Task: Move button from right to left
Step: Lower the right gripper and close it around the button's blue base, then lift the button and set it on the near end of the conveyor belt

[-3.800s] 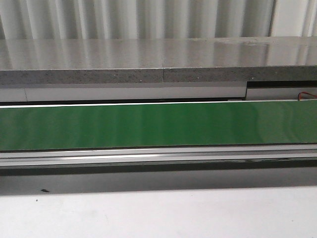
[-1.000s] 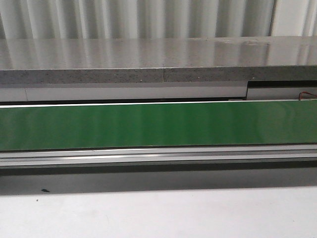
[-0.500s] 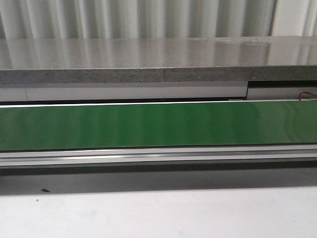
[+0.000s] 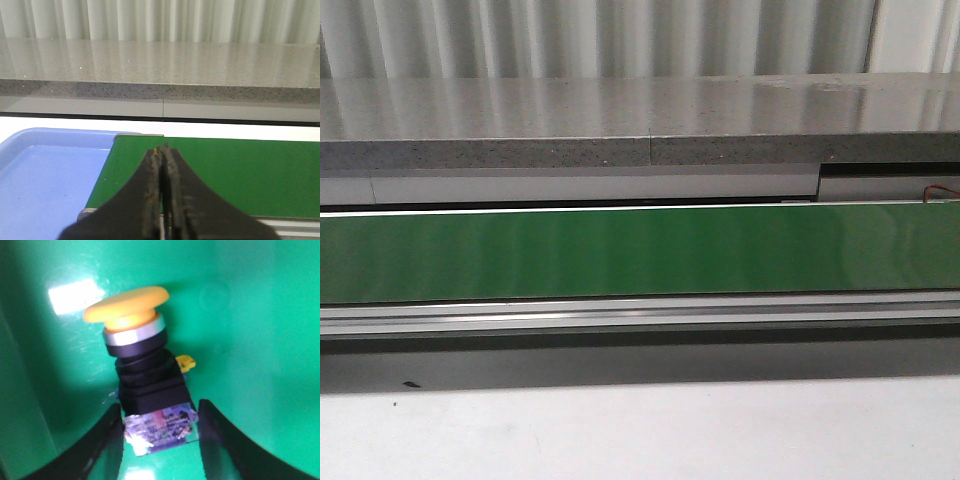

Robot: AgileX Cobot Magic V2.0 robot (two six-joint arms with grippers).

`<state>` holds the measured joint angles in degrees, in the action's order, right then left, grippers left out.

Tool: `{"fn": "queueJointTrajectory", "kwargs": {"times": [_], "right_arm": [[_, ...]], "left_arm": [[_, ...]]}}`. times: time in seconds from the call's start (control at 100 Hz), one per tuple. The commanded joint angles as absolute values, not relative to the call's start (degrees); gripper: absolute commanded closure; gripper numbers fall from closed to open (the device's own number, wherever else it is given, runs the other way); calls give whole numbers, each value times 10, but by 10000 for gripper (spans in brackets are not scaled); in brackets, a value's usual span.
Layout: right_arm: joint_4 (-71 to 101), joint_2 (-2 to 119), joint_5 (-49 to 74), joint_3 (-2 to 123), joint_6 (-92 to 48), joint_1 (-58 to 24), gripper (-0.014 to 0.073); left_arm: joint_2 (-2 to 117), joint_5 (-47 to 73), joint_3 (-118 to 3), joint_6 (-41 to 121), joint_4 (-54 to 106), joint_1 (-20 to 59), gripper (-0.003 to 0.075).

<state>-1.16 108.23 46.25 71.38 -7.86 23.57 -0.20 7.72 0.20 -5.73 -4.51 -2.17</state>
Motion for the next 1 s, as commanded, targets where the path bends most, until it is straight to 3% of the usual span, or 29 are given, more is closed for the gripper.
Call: {"fn": "queueJointTrajectory", "kwargs": {"times": [0.0,0.22,0.64,0.99], "right_arm": [[-22,1056,451,729,-86,240,322],[-22,1043,458,729,-86,240,322],[36,887,525,729,-84,187,322],[75,905,530,726,-31,112,321]], "left_arm": [[-21,33,25,-61,-41,-20,741],[-21,33,25,-61,-41,-20,741],[-21,33,25,-61,-41,-20,741],[-21,33,25,-61,-41,-20,741]]}}
